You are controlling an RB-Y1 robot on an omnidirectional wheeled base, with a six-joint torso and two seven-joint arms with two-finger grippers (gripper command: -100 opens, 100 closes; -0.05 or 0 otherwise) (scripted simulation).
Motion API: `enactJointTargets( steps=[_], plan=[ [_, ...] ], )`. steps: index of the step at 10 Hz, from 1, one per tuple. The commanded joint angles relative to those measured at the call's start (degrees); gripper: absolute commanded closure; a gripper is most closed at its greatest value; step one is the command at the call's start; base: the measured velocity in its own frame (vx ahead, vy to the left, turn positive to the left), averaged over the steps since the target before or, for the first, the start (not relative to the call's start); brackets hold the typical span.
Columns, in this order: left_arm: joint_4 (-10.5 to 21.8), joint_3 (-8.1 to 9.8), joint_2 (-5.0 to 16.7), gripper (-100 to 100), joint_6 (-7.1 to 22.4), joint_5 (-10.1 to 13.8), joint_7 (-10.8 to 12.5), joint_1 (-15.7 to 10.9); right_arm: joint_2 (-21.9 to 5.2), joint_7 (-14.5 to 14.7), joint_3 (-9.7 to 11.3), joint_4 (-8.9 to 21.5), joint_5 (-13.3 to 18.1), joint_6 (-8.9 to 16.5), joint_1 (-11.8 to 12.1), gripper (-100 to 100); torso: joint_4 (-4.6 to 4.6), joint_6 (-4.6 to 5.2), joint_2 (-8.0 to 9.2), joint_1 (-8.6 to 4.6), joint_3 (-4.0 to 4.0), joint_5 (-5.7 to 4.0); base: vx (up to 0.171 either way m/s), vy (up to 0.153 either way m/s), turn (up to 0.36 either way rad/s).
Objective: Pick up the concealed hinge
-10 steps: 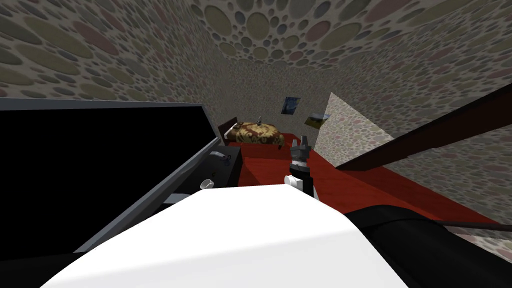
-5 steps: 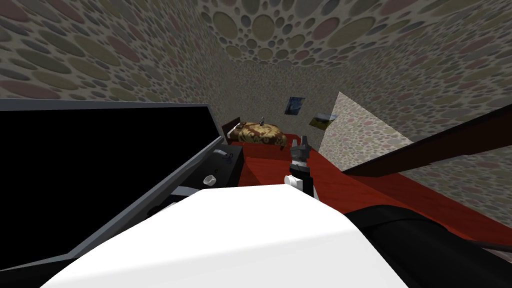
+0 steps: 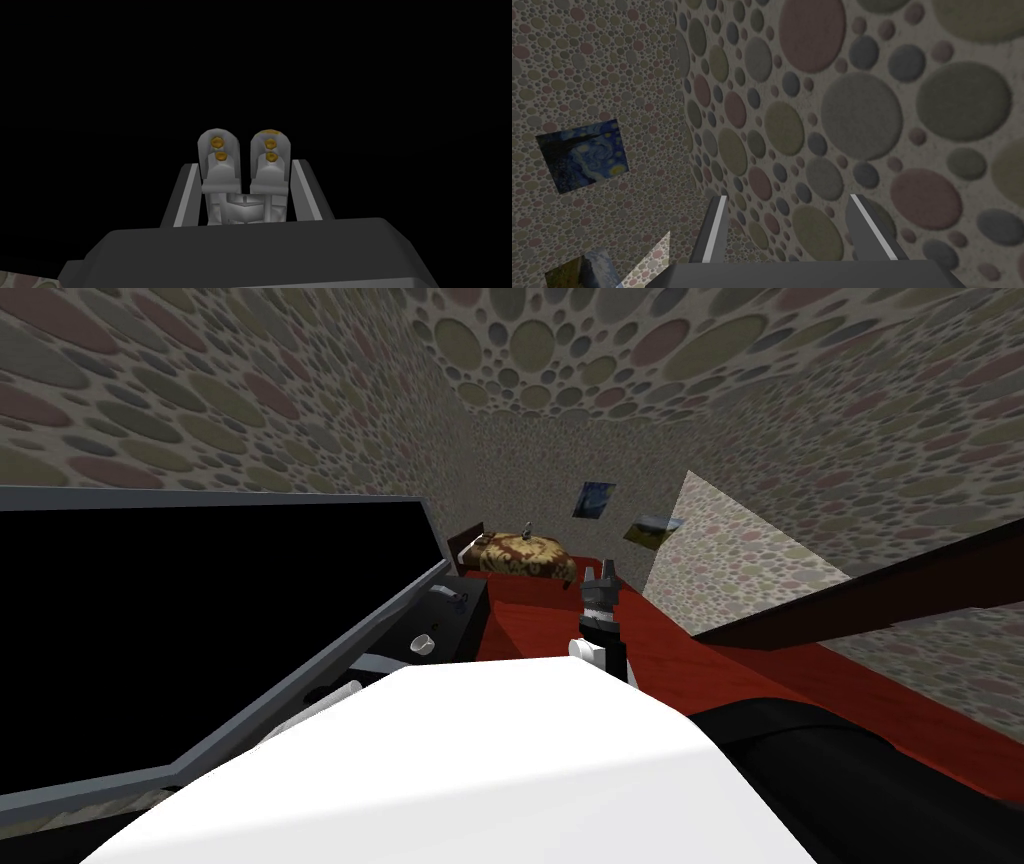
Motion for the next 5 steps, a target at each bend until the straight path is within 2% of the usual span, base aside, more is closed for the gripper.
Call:
enactJointTargets(
  steps=[1, 2, 3, 4, 5],
  plan=[
    [2.2, 1.08, 0.0, 100, 0.3, -1.2, -1.1, -2.3, 0.0, 0.0, 0.0, 0.0, 0.0, 0.0, 0.0, 0, 0.00, 0.00, 0.00, 0.00, 0.00, 0.00, -0.017, -0.023, 0.100],
    [4.4, 3.54, 0.0, 100, 1.0, -3.6, -3.1, -4.4, 0.0, 0.0, 0.0, 0.0, 0.0, 0.0, 0.0, 0, 0.00, 0.01, 0.02, -0.03, 0.01, 0.02, -0.030, -0.031, 0.145],
    [4.8, 3.54, 0.0, 100, 1.0, -3.7, -3.1, -5.6, 0.0, 0.0, 0.0, 0.0, 0.0, 0.0, 0.0, 0, -0.02, -0.05, 0.07, -0.06, 0.02, 0.02, -0.028, -0.024, 0.108],
    [6.5, 5.99, -0.1, 100, 1.7, -6.1, -5.1, -7.4, 0.0, 0.0, 0.0, 0.0, 0.0, 0.0, 0.0, 0, 0.02, 0.02, 0.06, -0.05, 0.04, 0.02, -0.021, -0.028, 0.138],
    [7.5, 6.00, -0.1, 100, 1.7, -6.1, -5.1, -8.9, 0.0, 0.0, 0.0, 0.0, 0.0, 0.0, 0.0, 0, -0.01, -0.05, 0.06, -0.05, 0.02, 0.03, -0.024, -0.021, 0.087]
  ],
)
